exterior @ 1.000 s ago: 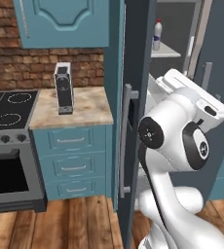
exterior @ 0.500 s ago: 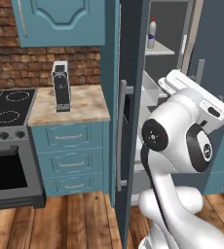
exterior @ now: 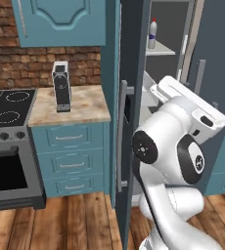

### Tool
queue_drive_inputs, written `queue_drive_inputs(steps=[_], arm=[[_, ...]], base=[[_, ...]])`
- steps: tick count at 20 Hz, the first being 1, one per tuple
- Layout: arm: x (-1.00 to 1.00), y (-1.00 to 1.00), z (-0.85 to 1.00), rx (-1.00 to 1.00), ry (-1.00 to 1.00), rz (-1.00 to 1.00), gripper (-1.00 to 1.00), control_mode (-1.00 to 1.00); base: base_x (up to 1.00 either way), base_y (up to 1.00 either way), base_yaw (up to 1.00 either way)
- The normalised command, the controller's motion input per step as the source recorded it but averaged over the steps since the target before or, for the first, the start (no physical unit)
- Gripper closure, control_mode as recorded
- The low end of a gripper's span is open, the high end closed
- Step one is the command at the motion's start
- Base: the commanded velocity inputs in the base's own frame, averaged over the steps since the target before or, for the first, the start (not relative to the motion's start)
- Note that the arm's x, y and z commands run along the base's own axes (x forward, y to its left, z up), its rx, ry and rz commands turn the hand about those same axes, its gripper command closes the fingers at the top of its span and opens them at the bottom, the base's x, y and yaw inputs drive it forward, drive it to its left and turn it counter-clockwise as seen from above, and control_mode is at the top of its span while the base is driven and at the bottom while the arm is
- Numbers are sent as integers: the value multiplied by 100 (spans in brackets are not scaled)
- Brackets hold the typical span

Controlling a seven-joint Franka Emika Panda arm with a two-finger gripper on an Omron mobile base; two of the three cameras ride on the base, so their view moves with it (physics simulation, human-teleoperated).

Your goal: Take the bottled waters from the counter and place them in the freezer to freeze. Close the freezer door after placing the bottles.

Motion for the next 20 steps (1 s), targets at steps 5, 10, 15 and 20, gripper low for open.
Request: queue_drive_inputs(steps=[5,10,15,20], arm=[[-6,100,-27,-9,5,-3,-100,-100],[55,96,-29,-5,17,-11,-100,-100],[72,19,-2,-6,7,-11,-100,-100],[75,4,-7,-5,4,-14,-100,-100]], base=[[0,0,0],[0,0,0],[0,0,0],[0,0,0]])
